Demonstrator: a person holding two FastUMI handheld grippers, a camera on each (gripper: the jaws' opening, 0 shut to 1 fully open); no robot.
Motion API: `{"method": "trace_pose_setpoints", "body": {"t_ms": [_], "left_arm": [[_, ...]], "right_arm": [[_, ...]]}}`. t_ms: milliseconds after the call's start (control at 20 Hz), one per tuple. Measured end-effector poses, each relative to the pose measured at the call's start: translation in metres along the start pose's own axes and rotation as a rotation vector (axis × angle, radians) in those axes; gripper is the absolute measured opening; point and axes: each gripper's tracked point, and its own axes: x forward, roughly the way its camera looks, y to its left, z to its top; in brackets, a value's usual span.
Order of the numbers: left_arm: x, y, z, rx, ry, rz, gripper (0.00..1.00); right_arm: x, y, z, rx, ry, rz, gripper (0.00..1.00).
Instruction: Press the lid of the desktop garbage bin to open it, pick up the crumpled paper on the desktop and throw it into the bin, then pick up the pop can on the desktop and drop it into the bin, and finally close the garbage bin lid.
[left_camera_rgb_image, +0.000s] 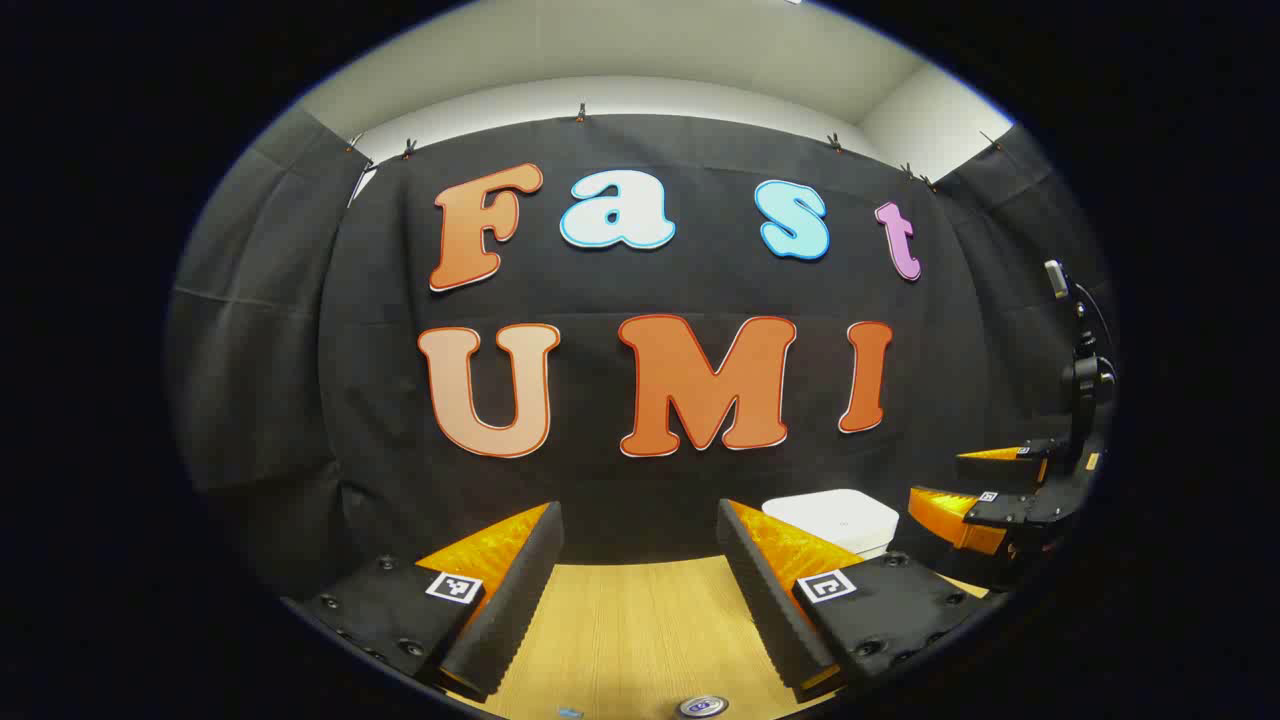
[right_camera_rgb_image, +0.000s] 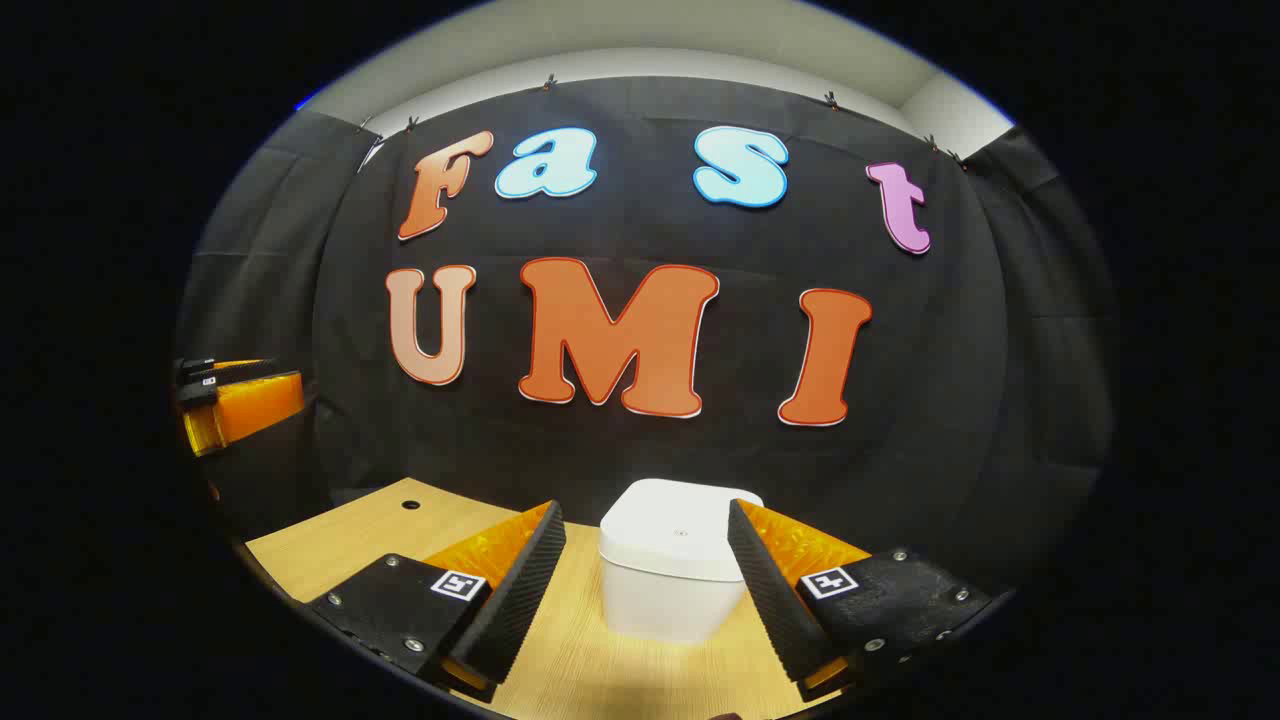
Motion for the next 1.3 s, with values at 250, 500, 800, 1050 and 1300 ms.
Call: {"method": "trace_pose_setpoints", "body": {"t_ms": [250,500,800,1050,1300], "left_arm": [[-0.001,0.01,-0.007,0.006,0.007,-0.007,0.98],[-0.002,0.018,-0.007,0.011,-0.005,-0.017,0.98],[-0.002,0.027,-0.014,0.0,-0.002,-0.044,0.98],[0.0,0.041,-0.023,-0.005,0.005,-0.059,0.98],[0.001,0.056,-0.042,-0.013,0.046,-0.049,0.98]], "right_arm": [[0.002,0.005,0.005,0.009,-0.011,-0.018,0.98],[0.006,0.004,0.012,0.012,-0.017,-0.053,0.98],[0.014,0.004,0.015,-0.017,-0.014,-0.087,0.97],[0.025,0.005,0.02,-0.022,-0.008,-0.122,0.93],[0.041,0.005,0.019,-0.044,0.014,-0.132,0.79]]}}
